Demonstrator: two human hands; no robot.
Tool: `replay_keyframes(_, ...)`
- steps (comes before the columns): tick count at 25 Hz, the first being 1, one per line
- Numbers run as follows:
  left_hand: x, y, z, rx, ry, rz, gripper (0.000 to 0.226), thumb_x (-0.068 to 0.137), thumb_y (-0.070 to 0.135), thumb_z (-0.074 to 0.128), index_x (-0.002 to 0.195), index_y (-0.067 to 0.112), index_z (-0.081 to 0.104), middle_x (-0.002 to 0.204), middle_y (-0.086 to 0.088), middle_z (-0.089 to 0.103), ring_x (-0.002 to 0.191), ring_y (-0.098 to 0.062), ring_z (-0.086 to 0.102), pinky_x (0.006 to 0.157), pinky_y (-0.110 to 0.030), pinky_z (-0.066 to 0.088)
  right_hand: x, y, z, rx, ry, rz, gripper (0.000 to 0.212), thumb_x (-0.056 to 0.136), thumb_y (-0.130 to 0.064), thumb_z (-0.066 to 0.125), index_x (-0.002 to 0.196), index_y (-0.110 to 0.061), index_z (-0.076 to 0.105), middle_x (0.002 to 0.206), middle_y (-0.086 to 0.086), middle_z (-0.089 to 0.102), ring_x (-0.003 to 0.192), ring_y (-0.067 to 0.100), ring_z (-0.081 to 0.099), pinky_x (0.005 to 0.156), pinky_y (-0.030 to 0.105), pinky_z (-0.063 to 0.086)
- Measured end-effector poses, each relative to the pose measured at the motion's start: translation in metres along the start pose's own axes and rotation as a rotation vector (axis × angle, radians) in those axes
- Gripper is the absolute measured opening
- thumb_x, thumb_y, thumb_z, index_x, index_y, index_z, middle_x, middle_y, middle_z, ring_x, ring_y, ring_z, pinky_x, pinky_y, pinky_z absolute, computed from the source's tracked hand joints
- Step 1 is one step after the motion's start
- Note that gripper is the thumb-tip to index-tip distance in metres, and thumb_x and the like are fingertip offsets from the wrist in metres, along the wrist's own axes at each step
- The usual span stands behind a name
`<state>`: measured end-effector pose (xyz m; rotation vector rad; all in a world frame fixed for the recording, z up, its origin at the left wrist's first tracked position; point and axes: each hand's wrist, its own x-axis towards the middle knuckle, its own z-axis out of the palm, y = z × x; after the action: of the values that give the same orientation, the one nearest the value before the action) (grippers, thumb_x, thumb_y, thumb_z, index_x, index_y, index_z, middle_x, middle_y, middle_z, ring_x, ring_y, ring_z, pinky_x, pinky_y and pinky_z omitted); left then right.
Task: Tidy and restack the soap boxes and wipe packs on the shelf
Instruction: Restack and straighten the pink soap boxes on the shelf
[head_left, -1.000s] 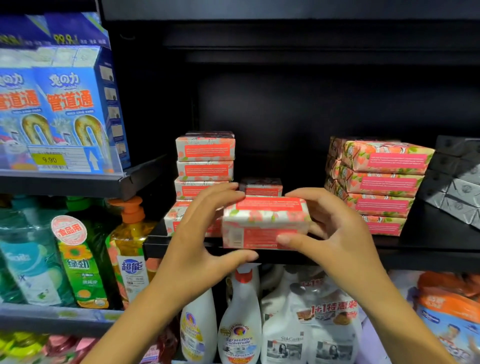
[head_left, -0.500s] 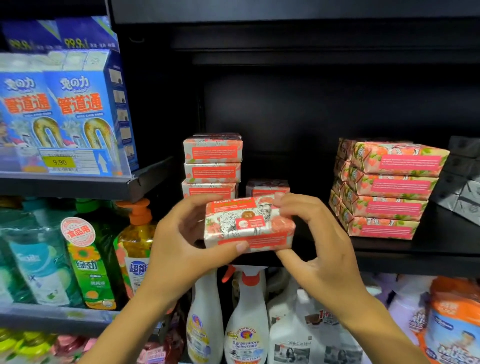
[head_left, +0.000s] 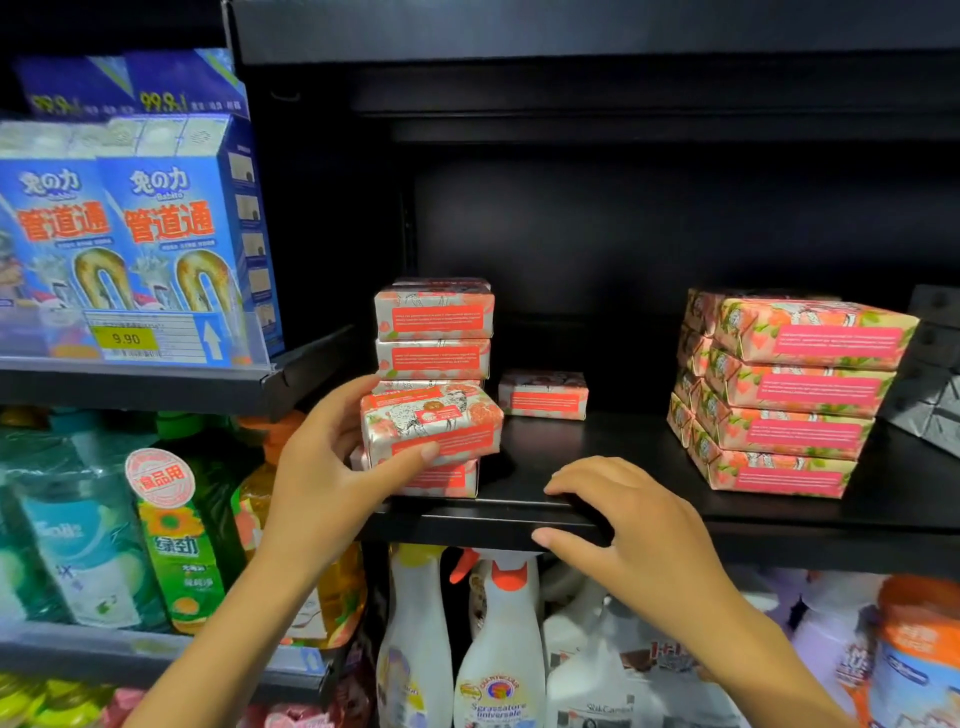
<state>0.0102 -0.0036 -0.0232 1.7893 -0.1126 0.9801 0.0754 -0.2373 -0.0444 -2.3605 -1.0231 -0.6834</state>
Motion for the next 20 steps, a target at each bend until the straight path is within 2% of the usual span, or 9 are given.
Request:
replay_keyframes(4,-0.005,-0.010,0.001,0.024,0.077,-0.004,0.055,0.065,0.041,0.072,0.117,0.041,0.053,0.118,0.012,0.062,0.106,0.001,0.060,0.082,-0.011,0.051,-0.001,0.000,0.001,-0.032,0.020,-0.008,0.031,0.077,-0.047,0.068,0.103,-0.029,0.064,0.104,-0.018,0.061,0.096,0.002,0.054,0.070,0.004,0.030)
replay_keyframes(7,-0.009,-0.011,0.005,0.063,0.140,0.047,0.043,0.073,0.038,0.068,0.111,0.048,0.050,0.116,0.016,0.060,0.105,0.007,0.057,0.078,-0.004,0.047,-0.001,-0.001,0.001,-0.048,0.013,0.003,0.032,0.079,-0.048,0.066,0.105,-0.029,0.064,0.106,-0.018,0.061,0.099,0.001,0.054,0.071,0.003,0.028)
replay_keyframes(9,-0.011,-0.010,0.007,0.077,0.151,0.065,0.041,0.077,0.034,0.067,0.111,0.048,0.049,0.117,0.016,0.059,0.107,0.007,0.056,0.079,-0.005,0.046,-0.002,-0.001,0.001,-0.055,0.008,0.001,0.033,0.080,-0.049,0.064,0.106,-0.029,0.063,0.108,-0.019,0.059,0.101,0.000,0.052,0.072,0.003,0.028)
replay_keyframes(12,-0.018,-0.009,0.008,0.260,0.246,0.167,0.041,0.082,0.030,0.070,0.119,0.033,0.053,0.123,0.007,0.055,0.117,0.000,0.049,0.095,-0.018,0.044,0.002,-0.001,-0.003,0.001,-0.052,0.008,0.036,0.079,-0.055,0.058,0.108,-0.033,0.061,0.107,-0.024,0.056,0.101,-0.005,0.048,0.075,0.006,0.035)
replay_keyframes(14,-0.023,-0.006,0.012,0.437,0.324,0.370,0.039,0.084,0.028,0.070,0.118,0.012,0.058,0.125,-0.005,0.054,0.120,-0.014,0.048,0.101,-0.025,0.037,0.011,0.000,-0.008,0.118,-0.077,0.038,0.039,0.077,-0.056,0.056,0.108,-0.032,0.061,0.105,-0.023,0.057,0.099,-0.003,0.051,0.081,0.015,0.043)
replay_keyframes(15,-0.026,-0.004,0.016,0.479,0.311,0.473,0.036,0.083,0.026,0.067,0.113,0.006,0.061,0.120,-0.008,0.057,0.116,-0.017,0.050,0.100,-0.024,0.036,0.018,0.003,-0.010,0.152,-0.059,0.048,0.042,0.077,-0.054,0.057,0.111,-0.030,0.061,0.107,-0.020,0.058,0.099,-0.002,0.052,0.084,0.019,0.045)
replay_keyframes(17,-0.030,0.004,0.028,0.486,0.183,0.592,0.026,0.085,0.024,0.063,0.103,0.005,0.065,0.105,-0.005,0.064,0.102,-0.015,0.057,0.090,-0.021,0.041,0.036,0.009,-0.011,0.122,-0.020,0.047,0.049,0.079,-0.050,0.059,0.121,-0.027,0.057,0.117,-0.013,0.057,0.106,0.004,0.052,0.090,0.023,0.044)
replay_keyframes(20,-0.036,0.009,0.049,0.524,-0.099,0.586,0.023,0.087,0.030,0.059,0.097,0.011,0.067,0.094,0.003,0.067,0.089,-0.010,0.060,0.077,-0.019,0.045,0.066,0.020,-0.004,0.014,-0.070,0.069,0.058,0.084,-0.042,0.063,0.134,-0.019,0.044,0.133,-0.004,0.048,0.121,0.014,0.044,0.099,0.028,0.039)
